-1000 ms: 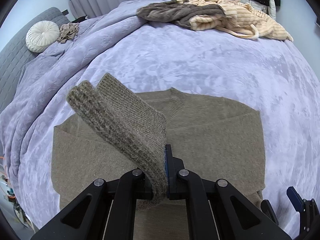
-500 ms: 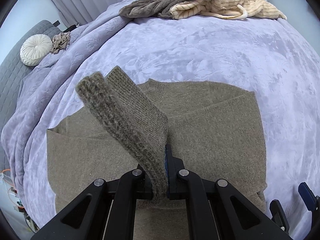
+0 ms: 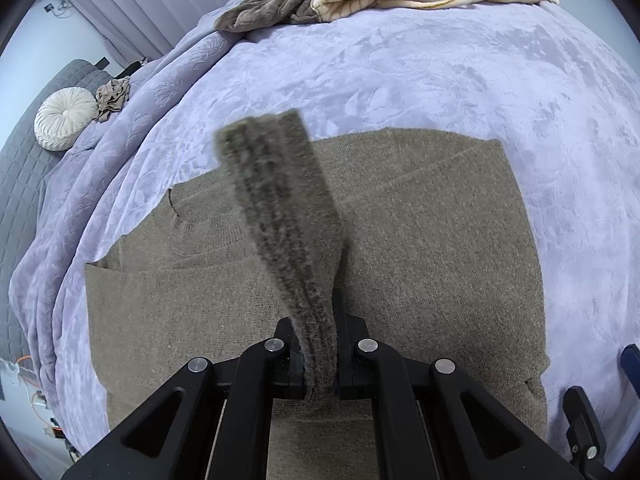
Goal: Fold small clothes
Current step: 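Lay the sleeve along the folded body and open the left tool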
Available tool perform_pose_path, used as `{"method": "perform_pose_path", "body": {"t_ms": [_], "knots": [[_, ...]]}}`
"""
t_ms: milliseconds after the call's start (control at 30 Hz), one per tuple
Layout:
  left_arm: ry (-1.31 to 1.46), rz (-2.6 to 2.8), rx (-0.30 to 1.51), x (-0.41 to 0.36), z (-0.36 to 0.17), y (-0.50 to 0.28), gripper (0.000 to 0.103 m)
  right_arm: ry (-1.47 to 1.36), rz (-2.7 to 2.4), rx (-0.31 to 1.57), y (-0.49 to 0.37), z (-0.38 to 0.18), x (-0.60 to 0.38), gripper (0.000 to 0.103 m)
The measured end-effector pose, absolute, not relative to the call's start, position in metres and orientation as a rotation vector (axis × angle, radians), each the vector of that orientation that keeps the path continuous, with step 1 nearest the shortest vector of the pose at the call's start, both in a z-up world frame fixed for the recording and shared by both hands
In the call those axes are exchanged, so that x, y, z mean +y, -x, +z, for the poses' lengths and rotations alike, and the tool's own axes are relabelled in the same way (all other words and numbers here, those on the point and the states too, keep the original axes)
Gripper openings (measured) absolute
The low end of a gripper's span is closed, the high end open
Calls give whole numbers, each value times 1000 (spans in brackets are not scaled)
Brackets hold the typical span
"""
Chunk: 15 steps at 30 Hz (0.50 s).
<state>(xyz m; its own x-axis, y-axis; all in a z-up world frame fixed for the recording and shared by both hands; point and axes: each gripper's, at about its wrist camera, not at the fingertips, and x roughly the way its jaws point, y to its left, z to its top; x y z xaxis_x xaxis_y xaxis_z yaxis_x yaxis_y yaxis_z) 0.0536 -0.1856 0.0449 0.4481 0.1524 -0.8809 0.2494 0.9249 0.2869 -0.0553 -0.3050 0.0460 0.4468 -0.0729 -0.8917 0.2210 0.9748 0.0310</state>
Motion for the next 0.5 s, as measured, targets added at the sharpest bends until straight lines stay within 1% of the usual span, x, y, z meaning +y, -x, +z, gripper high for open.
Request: {"method": "perform_pose_path", "body": {"t_ms": [500], "knots": [[-464, -119, 1129, -199, 32, -47, 8, -155, -192, 1103, 56, 42, -309, 64]]}}
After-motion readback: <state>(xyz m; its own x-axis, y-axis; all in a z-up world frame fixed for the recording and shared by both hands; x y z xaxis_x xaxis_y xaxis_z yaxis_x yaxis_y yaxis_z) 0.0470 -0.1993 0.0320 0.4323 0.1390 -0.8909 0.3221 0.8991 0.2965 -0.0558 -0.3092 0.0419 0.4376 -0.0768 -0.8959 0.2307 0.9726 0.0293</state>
